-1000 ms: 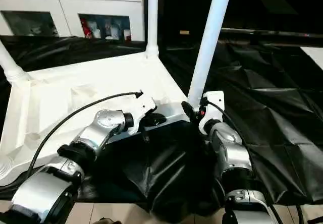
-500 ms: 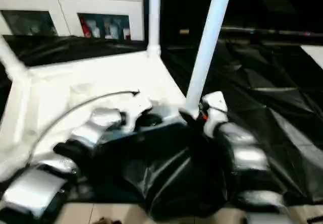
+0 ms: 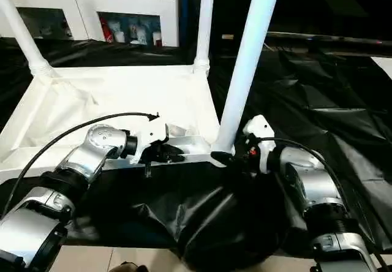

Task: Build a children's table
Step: Rotate leg to tighten

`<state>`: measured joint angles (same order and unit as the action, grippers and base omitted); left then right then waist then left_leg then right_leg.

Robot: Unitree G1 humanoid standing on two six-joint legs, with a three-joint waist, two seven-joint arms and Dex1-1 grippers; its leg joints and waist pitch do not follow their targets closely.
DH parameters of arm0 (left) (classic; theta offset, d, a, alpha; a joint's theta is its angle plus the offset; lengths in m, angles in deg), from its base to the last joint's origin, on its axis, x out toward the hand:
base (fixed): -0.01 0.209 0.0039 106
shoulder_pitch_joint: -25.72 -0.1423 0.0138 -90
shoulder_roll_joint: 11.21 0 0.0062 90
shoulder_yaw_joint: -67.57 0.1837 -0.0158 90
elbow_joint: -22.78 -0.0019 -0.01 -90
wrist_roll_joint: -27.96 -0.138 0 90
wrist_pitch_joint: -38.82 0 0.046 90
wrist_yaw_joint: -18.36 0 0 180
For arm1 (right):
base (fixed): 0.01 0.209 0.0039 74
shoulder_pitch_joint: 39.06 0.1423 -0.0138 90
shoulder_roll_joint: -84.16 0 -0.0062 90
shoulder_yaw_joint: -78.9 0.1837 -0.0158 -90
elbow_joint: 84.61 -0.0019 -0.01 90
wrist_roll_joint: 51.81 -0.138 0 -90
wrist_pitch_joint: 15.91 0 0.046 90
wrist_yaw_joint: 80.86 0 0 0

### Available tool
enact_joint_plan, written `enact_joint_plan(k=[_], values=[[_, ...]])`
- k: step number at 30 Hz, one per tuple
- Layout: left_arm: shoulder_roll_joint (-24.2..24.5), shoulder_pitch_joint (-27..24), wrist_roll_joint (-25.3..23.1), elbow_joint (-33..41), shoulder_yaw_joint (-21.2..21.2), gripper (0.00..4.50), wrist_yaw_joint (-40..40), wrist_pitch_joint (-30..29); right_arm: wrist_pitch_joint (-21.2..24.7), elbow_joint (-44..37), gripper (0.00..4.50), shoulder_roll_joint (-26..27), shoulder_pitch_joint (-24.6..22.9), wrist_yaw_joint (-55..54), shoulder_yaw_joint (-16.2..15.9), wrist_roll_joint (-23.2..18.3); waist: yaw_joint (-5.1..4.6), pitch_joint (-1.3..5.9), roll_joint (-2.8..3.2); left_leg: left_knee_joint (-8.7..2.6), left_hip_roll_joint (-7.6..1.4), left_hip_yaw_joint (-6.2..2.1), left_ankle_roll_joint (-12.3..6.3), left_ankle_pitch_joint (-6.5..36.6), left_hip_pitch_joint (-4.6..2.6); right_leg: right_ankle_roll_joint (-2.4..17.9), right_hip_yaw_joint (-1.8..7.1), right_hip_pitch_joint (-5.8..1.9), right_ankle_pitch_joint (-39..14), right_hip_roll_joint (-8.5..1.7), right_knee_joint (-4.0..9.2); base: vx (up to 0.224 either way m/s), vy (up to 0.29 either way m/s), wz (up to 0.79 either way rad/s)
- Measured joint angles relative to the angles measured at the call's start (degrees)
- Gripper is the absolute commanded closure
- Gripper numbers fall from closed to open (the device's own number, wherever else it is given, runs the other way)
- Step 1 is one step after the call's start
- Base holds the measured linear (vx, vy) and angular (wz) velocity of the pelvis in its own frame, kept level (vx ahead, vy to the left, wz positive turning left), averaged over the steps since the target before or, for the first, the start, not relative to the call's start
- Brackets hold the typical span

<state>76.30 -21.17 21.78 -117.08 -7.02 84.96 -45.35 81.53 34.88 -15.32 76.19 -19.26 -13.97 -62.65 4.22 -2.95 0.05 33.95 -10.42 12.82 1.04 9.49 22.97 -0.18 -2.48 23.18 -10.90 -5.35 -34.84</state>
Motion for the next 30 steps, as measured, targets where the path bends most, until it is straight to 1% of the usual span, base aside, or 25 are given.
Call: enact_joint_plan(k=[4, 10, 13, 14, 17, 22, 23, 28, 30], values=[[0.77, 0.18, -0.40, 0.01, 0.88, 3.71, 0.59, 0.31, 0.02, -0.15, 0.83, 0.00, 0.00, 1.03, -0.30, -0.02, 0.02, 0.01, 0.01, -0.02, -0.04, -0.01, 0.00, 0.00, -0.02, -0.01, -0.02, 0.00, 0.00, 0.03, -0.02, 0.000, 0.000, 0.00], [1.19, 0.24, -0.79, -0.04, 1.03, 3.71, 0.60, 0.18, 0.07, -0.35, 0.83, -0.12, 0.00, 1.36, -0.90, -0.07, 0.02, 0.01, 0.01, 0.03, -0.03, 0.00, 0.01, -0.01, -0.05, 0.00, 0.01, -0.01, 0.00, 0.03, -0.08, 0.000, 0.000, 0.00], [1.19, 0.28, -0.67, -0.15, 1.01, 4.05, 0.67, 0.13, 0.07, -0.37, 0.83, -0.19, 0.00, 1.48, -0.93, -0.06, 0.04, 0.01, 0.01, 0.03, -0.03, 0.00, 0.01, -0.01, -0.05, 0.00, 0.00, -0.02, 0.00, 0.03, -0.08, 0.000, 0.000, 0.00], [1.19, 0.29, -0.48, -0.25, 1.01, 4.05, 0.67, 0.17, 0.07, -0.37, 0.83, -0.21, 0.00, 1.52, -0.93, -0.04, 0.05, 0.01, 0.01, 0.03, -0.03, -0.01, 0.01, -0.01, -0.06, 0.00, 0.00, -0.02, 0.00, 0.03, -0.08, 0.000, 0.000, 0.00], [1.19, 0.30, -0.19, -0.44, 0.89, 4.45, 0.67, 0.31, 0.02, -0.36, 0.83, -0.23, 0.01, 1.61, -0.93, 0.00, 0.07, 0.01, 0.01, 0.03, -0.03, 0.00, 0.01, -0.01, -0.06, 0.00, 0.00, -0.01, 0.00, 0.03, -0.09, 0.000, 0.000, 0.00], [1.54, 0.27, -0.12, -0.64, 0.79, 4.49, 1.98, 1.40, -0.67, 0.53, 0.83, -0.63, 1.35, 2.61, -2.12, 0.65, -0.01, 0.01, 0.01, 0.03, -0.04, 0.00, 0.01, -0.01, -0.05, 0.00, 0.00, 0.00, 0.00, 0.03, -0.10, 0.000, 0.000, 0.00], [1.60, 0.26, -0.12, -0.63, 0.79, 4.49, 2.35, 1.53, -0.75, 0.57, 0.83, -0.59, 1.54, 2.71, -2.21, 0.76, 0.03, 0.01, 0.01, 0.02, -0.04, -0.01, 0.01, -0.01, -0.05, 0.00, -0.01, 0.00, 0.00, 0.03, -0.09, 0.000, 0.000, 0.00], [1.86, 0.09, 0.24, -0.20, 1.13, 4.49, 5.31, 1.86, -1.30, 1.42, 0.83, -0.49, 2.65, 3.48, -2.37, 1.25, 0.93, 0.01, 0.01, 0.02, -0.03, 0.02, 0.01, 0.00, -0.03, 0.00, 0.00, 0.00, 0.00, 0.01, -0.08, 0.000, 0.000, 0.00], [1.99, 0.01, 0.29, -0.06, 1.16, 4.49, 5.59, 1.88, -1.32, 2.00, 0.83, -0.55, 3.14, 3.99, -2.50, 1.25, 0.95, 0.00, 0.01, 0.03, -0.03, 0.02, 0.00, -0.01, -0.03, 0.00, 0.00, 0.00, 0.00, 0.01, -0.08, 0.000, 0.000, 0.00]])
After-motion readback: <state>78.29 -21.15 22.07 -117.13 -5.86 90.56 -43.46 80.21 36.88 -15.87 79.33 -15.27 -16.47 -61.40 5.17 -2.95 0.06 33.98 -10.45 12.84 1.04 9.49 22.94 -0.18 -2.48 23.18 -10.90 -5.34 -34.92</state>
